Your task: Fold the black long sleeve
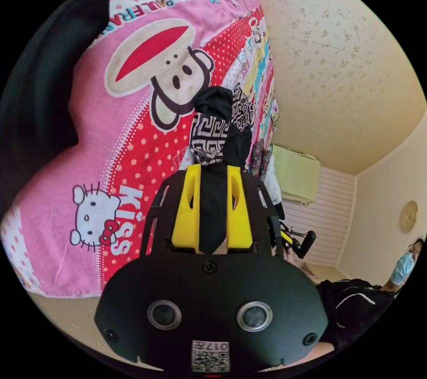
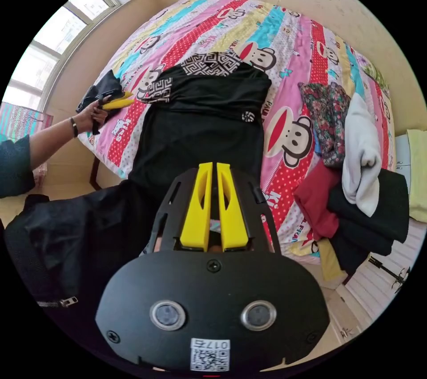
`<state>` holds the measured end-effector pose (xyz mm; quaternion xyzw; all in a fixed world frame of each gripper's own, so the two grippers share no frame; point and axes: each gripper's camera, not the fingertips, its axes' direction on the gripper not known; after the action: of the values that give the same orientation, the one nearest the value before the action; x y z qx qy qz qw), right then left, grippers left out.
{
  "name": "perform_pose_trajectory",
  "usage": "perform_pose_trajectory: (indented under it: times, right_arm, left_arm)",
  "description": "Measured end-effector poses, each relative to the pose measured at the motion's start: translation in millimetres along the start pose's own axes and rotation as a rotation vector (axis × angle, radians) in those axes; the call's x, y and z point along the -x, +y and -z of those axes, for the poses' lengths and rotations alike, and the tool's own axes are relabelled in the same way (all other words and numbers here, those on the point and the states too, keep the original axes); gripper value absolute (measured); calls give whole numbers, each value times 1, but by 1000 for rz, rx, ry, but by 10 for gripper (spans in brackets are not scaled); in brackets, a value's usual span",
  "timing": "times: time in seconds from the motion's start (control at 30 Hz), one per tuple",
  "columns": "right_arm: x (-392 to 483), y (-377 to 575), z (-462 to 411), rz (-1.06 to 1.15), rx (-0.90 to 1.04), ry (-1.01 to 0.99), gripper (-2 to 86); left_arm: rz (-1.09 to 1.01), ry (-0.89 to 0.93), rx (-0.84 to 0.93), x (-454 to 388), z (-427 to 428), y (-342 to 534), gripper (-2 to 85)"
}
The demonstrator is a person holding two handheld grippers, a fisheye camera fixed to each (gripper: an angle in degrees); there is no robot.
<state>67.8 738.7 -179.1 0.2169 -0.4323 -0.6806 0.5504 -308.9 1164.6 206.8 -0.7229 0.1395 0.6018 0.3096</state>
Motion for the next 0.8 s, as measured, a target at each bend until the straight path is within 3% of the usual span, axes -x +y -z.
perform_pose_trajectory:
  times: [0.07, 0.13, 0.23, 0.47, 0.6, 0.8]
  right_arm:
    - [-50, 16, -7, -51, 18, -109, 55]
    - [-106, 28, -22, -75, 60, -305, 64]
    - [-146, 35, -38, -71, 73, -429, 62]
    - [-180, 34, -98, -152, 232, -358, 77]
    - [-192, 31, -128, -244, 245, -430, 101]
    - [-185, 33, -167, -313, 304, -335, 99]
  left_arm:
    - [-1, -28, -40, 2, -8, 48, 112]
    - [-52, -159, -88, -8, -18, 99, 137]
    - [-156, -296, -75, -26, -43, 172, 150]
    - [-128, -306, 9, -25, -74, 258, 150]
    - [-134, -335, 83, -21, -74, 262, 167]
    - [-189, -353, 228, 1, -68, 242, 167]
